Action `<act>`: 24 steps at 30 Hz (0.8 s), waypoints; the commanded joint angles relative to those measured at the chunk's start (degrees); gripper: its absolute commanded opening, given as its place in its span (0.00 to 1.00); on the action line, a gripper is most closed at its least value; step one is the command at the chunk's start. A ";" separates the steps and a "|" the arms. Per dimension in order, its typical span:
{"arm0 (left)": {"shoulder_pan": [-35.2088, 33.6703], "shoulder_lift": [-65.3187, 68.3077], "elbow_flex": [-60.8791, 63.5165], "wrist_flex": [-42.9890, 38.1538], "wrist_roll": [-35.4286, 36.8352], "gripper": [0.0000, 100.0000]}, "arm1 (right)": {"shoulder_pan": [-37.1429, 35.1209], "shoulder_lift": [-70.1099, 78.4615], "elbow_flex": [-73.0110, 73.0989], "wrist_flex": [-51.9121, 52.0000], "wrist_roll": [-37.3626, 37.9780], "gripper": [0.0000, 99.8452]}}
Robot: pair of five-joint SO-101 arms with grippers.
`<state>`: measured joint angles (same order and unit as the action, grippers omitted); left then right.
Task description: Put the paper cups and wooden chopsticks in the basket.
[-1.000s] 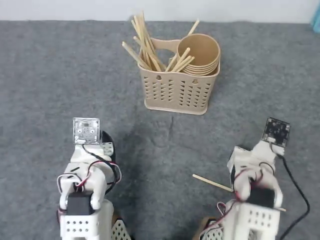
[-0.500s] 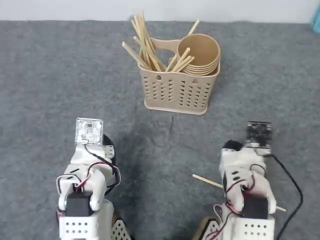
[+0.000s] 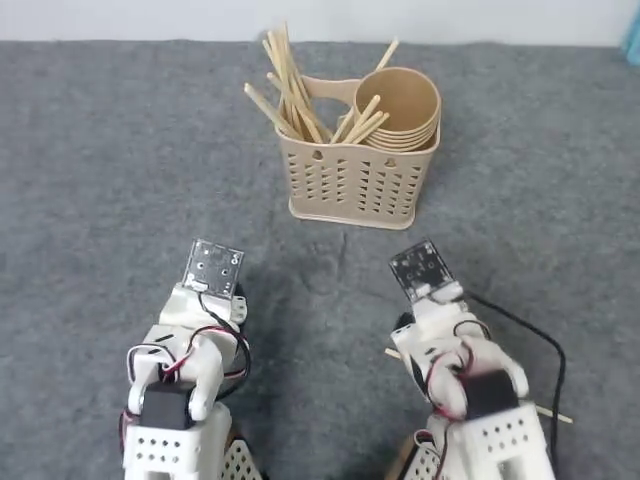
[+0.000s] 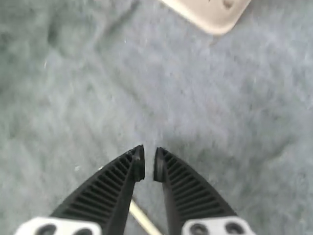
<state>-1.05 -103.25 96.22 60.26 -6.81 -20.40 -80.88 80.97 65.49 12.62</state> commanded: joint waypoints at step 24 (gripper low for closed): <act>0.09 -1.14 0.31 -1.67 -0.62 0.01 | -13.76 58.77 -29.89 6.37 12.84 0.14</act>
<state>-1.05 -103.25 96.22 60.26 -6.81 -33.14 -24.79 50.99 75.78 26.33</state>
